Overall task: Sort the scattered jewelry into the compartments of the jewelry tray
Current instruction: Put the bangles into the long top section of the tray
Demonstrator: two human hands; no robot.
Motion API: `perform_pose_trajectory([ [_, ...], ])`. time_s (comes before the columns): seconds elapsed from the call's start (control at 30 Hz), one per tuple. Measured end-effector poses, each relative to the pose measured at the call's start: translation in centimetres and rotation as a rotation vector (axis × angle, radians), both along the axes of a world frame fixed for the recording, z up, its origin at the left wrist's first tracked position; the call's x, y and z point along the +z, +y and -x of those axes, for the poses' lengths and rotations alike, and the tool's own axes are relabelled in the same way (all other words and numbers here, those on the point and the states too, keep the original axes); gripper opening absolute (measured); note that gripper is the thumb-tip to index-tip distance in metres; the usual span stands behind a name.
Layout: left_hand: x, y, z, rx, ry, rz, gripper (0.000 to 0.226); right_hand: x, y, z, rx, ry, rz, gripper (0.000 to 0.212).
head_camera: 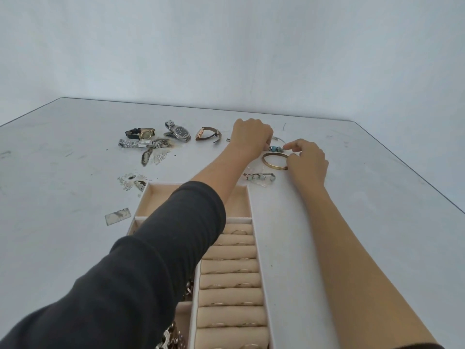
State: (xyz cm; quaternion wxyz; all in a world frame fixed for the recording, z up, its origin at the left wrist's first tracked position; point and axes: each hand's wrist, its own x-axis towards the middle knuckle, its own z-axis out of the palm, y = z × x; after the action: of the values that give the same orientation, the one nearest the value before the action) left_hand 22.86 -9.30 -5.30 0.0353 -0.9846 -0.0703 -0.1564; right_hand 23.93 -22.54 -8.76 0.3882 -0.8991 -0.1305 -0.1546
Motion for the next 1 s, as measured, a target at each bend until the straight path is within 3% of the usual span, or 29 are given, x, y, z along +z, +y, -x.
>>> perform_pose_trajectory([
  [0.17, -0.2, 0.5, 0.4, -0.01, -0.037, -0.003, 0.017, 1.3, 0.3, 1.1, 0.214, -0.007, -0.077, 0.026],
  [0.33, 0.0, 1.0, 0.7, -0.004, -0.081, 0.062, 0.022, 4.2, 0.5, 2.8, 0.524, 0.173, 0.077, 0.002],
  [0.4, 0.0, 1.4, 0.8, -0.005, -0.083, 0.136, 0.017, 4.8, -0.2, 3.2, 0.6, 0.256, 0.176, 0.014],
  [0.57, 0.1, 2.1, 1.3, -0.01, -0.095, 0.206, 0.011, 4.7, -0.6, 3.3, 0.645, 0.325, 0.286, 0.03],
  [1.0, 3.8, 4.9, 8.0, -0.026, -0.187, 0.45, 0.006, 5.3, 0.1, 4.6, 0.605, 0.4, 0.331, 0.011],
])
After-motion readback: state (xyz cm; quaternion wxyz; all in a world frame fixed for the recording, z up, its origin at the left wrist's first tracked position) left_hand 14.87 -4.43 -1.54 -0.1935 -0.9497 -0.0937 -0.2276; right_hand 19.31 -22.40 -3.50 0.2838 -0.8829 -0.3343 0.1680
